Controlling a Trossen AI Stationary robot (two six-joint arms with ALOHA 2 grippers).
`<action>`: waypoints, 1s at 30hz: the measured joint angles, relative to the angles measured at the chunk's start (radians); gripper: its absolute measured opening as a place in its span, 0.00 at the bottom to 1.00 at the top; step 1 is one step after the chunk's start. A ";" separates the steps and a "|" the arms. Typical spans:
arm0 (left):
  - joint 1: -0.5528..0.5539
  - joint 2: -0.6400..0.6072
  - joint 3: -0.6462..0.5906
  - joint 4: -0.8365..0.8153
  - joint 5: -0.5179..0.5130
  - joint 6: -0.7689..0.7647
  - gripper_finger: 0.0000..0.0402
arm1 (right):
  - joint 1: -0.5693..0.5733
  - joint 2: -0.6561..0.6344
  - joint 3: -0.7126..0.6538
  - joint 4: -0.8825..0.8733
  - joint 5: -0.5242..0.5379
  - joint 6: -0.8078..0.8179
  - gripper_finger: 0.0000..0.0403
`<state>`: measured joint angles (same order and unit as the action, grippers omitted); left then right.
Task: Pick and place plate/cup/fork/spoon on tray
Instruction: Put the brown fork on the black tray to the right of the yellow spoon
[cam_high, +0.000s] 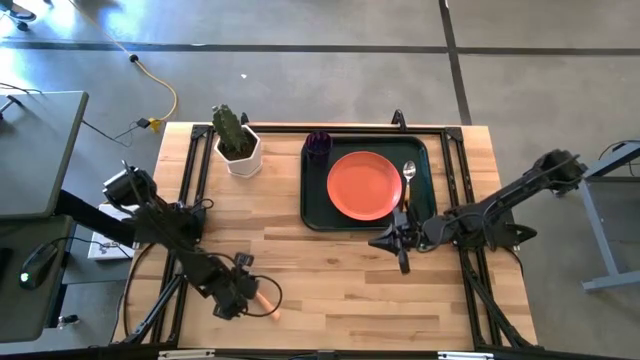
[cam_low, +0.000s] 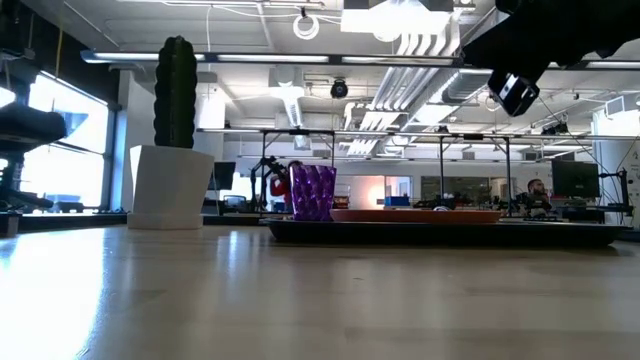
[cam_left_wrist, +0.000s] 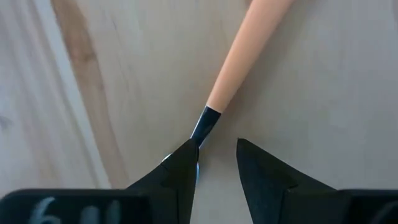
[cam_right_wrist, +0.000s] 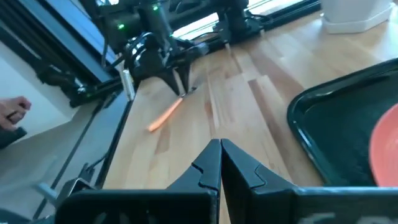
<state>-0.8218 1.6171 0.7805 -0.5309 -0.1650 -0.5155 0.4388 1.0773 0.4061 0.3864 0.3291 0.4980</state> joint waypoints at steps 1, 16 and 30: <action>0.008 0.004 0.000 0.002 -0.012 0.018 0.26 | 0.006 0.004 0.000 0.001 0.000 0.000 0.00; 0.064 -0.010 0.037 0.035 -0.184 0.107 0.25 | 0.161 0.141 0.000 0.035 0.170 0.046 0.00; 0.123 0.039 0.004 0.080 -0.100 0.168 0.22 | 0.228 0.216 0.000 0.264 0.137 -0.157 0.00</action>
<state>-0.6993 1.6560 0.7849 -0.4513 -0.2648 -0.3471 0.6668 1.2931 0.4057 0.6508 0.4662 0.3413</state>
